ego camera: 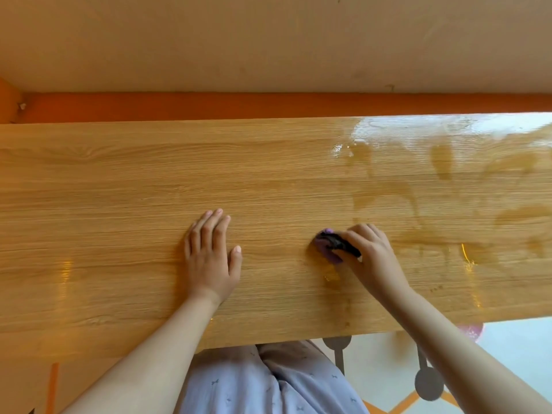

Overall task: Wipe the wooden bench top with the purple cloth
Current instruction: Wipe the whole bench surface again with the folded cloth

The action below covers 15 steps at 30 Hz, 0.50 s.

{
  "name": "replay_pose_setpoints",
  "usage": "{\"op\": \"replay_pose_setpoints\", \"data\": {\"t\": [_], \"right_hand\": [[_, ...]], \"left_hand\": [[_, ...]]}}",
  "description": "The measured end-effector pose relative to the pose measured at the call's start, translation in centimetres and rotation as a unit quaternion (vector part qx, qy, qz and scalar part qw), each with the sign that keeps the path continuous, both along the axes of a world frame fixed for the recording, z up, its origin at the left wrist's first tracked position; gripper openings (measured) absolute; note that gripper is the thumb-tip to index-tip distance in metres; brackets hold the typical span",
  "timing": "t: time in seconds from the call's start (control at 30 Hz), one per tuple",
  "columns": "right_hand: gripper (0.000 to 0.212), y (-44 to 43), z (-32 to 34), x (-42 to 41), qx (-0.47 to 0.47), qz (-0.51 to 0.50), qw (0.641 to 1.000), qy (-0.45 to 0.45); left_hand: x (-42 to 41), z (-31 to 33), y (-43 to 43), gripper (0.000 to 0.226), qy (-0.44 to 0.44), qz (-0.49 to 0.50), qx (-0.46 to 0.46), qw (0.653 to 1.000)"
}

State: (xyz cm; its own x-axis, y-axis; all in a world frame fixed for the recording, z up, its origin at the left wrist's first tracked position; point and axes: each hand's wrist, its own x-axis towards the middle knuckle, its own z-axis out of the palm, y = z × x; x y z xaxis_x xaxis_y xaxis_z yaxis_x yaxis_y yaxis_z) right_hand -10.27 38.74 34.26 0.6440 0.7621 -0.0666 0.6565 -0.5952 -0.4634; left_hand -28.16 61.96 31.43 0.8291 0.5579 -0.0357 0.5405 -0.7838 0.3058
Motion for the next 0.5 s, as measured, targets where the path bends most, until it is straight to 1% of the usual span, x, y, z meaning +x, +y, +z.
{"op": "replay_pose_setpoints", "data": {"t": [0.1, 0.23, 0.33, 0.4, 0.5], "right_hand": [[0.029, 4.0, -0.1, 4.1, 0.017, -0.007, 1.0, -0.011], [0.027, 10.9, -0.5, 11.4, 0.032, -0.044, 0.997, -0.052], [0.028, 14.7, -0.6, 16.2, 0.011, -0.089, 0.994, -0.069], [0.027, 15.6, -0.6, 17.5, -0.002, -0.107, 0.992, -0.068], [0.025, 14.1, -0.4, 15.7, 0.0, -0.101, 0.994, -0.048]], "left_hand": [[0.0, -0.1, 0.0, 0.057, 0.004, -0.003, 0.003, 1.0], [-0.1, -0.1, -0.1, 0.057, 0.005, 0.0, 0.007, 1.0], [0.0, -0.1, -0.1, 0.057, 0.004, 0.004, 0.009, 1.0], [0.0, -0.2, -0.1, 0.057, 0.002, 0.002, 0.011, 1.0], [-0.3, -0.3, -0.1, 0.057, -0.003, 0.001, 0.012, 1.0]]}}
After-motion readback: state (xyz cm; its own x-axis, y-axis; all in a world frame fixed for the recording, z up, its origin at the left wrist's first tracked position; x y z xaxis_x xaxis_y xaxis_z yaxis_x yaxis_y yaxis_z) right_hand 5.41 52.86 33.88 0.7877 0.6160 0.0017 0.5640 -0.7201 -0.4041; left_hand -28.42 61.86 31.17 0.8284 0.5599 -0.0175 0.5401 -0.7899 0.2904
